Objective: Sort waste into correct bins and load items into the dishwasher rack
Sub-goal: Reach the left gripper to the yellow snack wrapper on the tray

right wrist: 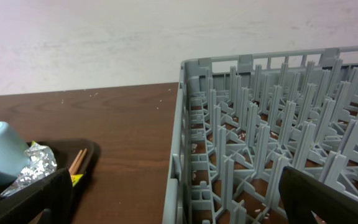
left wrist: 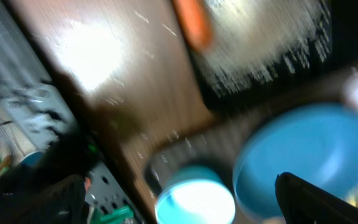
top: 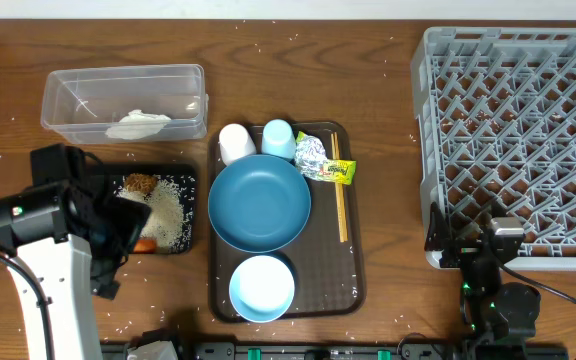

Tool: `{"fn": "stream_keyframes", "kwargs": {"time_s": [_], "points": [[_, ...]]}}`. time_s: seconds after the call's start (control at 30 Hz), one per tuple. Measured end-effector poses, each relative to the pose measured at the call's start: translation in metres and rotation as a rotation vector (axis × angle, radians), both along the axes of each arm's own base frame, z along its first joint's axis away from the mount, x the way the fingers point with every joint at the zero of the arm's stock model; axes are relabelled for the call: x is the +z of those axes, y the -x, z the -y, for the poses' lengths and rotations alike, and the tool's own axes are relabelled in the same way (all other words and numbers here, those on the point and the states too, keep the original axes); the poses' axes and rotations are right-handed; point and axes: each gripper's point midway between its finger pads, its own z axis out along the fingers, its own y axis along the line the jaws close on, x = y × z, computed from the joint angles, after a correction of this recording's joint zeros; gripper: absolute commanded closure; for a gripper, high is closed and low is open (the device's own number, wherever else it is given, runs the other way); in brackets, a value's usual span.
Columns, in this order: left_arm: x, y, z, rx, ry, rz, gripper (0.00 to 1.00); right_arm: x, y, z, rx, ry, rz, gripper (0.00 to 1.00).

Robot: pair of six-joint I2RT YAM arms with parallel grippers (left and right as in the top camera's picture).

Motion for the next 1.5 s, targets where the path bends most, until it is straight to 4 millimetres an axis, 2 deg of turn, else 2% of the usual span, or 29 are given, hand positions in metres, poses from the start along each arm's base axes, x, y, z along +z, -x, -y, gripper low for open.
{"fn": "stream_keyframes", "kwargs": {"time_s": [0.23, 0.47, 0.6, 0.73, 0.87, 0.93, 1.1, 1.17, 1.3, 1.5], "points": [[0.014, -0.027, 0.083, -0.354, 0.253, 0.164, 0.02, 0.000, 0.000, 0.000, 0.000, 0.000, 0.000, 0.01], [0.035, -0.045, 0.184, -0.577, 0.385, 0.324, 0.02, 0.000, 0.000, 0.000, 0.000, 0.000, 0.000, 0.01], [0.044, -0.050, 0.235, -0.559, 0.412, 0.380, 0.02, 0.000, 0.000, 0.000, 0.000, 0.000, 0.000, 0.01], [0.044, -0.064, 0.283, -0.478, 0.428, 0.442, 0.02, 0.000, 0.000, 0.000, 0.000, 0.000, -0.001, 0.01], [0.029, -0.083, 0.331, -0.403, 0.455, 0.476, 0.02, 0.000, 0.000, 0.000, 0.000, 0.000, 0.000, 0.01], [0.014, -0.097, 0.352, -0.357, 0.469, 0.478, 0.02, 0.000, 0.000, 0.000, 0.000, 0.000, 0.000, 0.01], [-0.035, -0.132, 0.378, -0.243, 0.470, 0.459, 0.02, 0.000, 0.000, 0.000, 0.000, 0.000, 0.000, 0.01], [-0.051, -0.143, 0.381, -0.211, 0.458, 0.458, 0.02, 0.000, 0.000, 0.000, 0.000, 0.000, 0.000, 0.01], [-0.075, -0.162, 0.371, -0.145, 0.393, 0.473, 0.02, 0.000, 0.000, 0.000, 0.000, 0.000, 0.000, 0.01], [-0.082, -0.179, 0.353, -0.075, 0.313, 0.519, 0.01, 0.000, 0.000, 0.000, 0.000, 0.000, 0.000, 0.01]]}}
